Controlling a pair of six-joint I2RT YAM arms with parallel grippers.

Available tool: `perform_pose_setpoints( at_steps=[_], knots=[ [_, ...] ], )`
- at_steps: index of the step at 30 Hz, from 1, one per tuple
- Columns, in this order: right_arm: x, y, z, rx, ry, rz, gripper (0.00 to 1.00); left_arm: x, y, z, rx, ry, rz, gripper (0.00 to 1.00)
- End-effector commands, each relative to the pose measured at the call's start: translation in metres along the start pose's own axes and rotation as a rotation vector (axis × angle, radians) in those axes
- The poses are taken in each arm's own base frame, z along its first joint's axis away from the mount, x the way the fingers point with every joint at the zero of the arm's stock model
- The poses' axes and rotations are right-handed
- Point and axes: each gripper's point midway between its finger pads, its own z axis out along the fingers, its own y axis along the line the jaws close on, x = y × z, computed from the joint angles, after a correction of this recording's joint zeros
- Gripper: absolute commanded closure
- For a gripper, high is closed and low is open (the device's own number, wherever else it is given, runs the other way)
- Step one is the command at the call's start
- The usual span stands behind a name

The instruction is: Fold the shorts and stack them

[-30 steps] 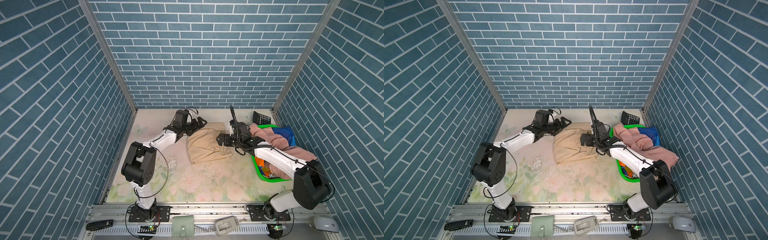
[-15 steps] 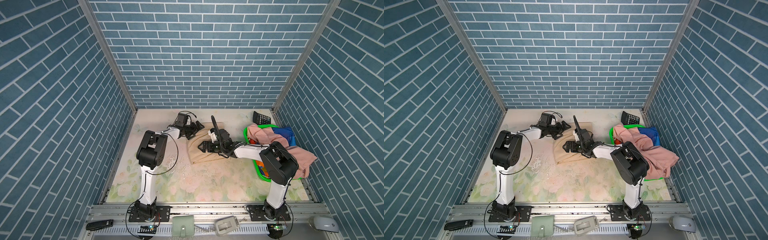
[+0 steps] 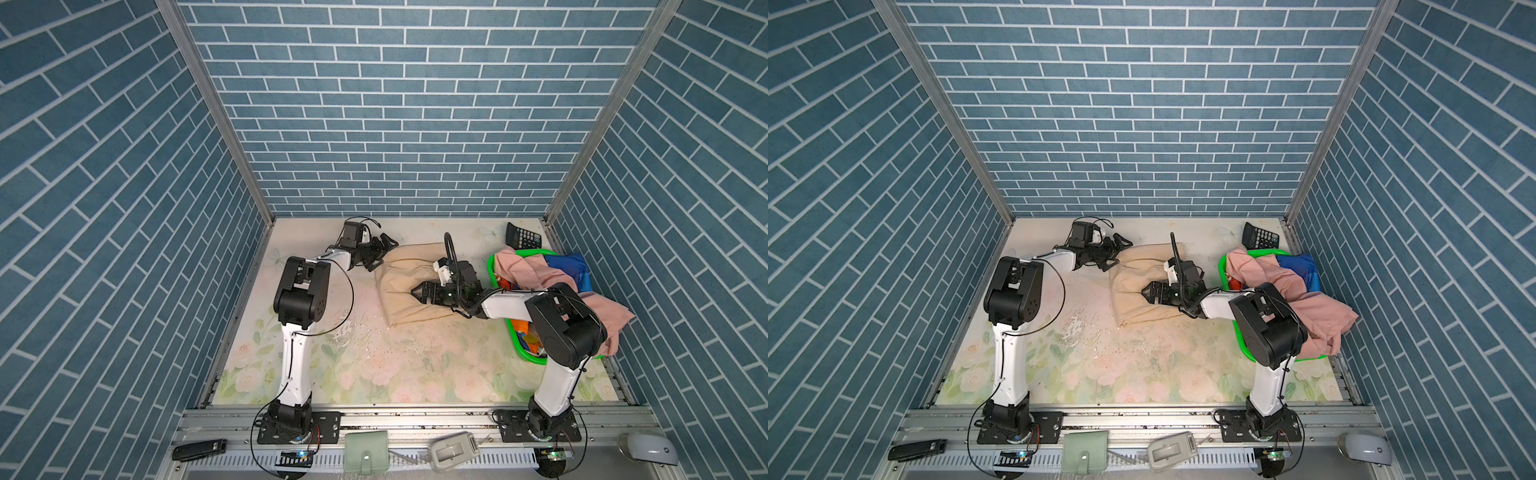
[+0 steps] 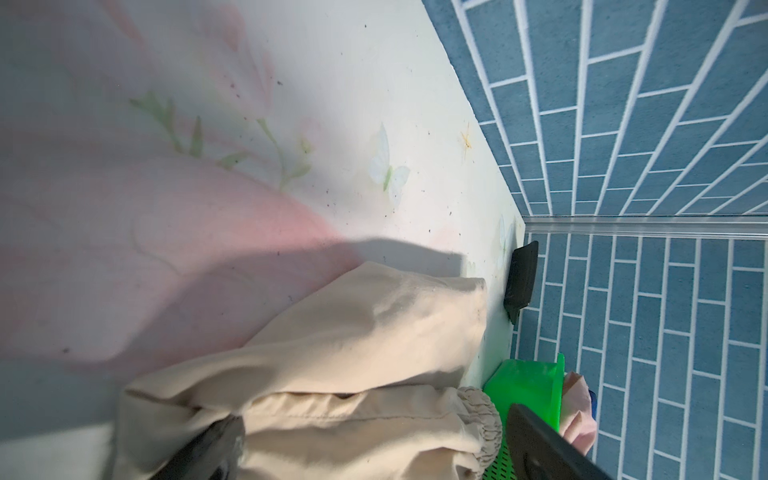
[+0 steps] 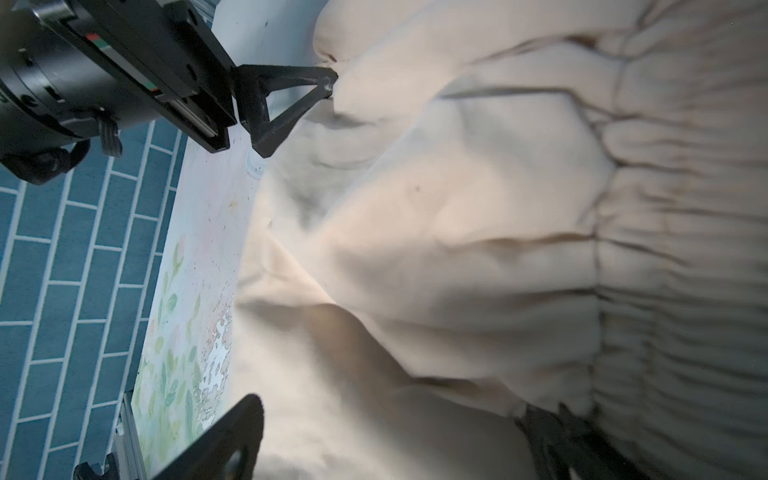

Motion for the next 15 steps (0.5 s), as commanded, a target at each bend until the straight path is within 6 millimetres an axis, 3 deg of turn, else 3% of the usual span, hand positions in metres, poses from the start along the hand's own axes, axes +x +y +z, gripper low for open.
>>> perform_pose_setpoints(
  at_steps=[1,8,11,15],
  knots=[
    [0.043,-0.052,-0.015,0.178,0.114,0.09,0.01,0.002,0.067,0.009,-0.154,0.004,-0.084,0.0],
    [0.044,-0.06,-0.043,0.256,0.117,0.054,0.01,-0.017,0.072,-0.007,-0.149,-0.016,-0.106,0.0],
    [0.042,-0.06,-0.05,0.269,0.119,0.052,0.01,-0.024,0.053,-0.015,-0.106,-0.03,-0.082,0.0],
    [0.026,-0.045,-0.063,0.249,0.077,0.029,0.01,-0.036,0.001,-0.045,-0.022,-0.092,0.003,0.01]
  ],
)
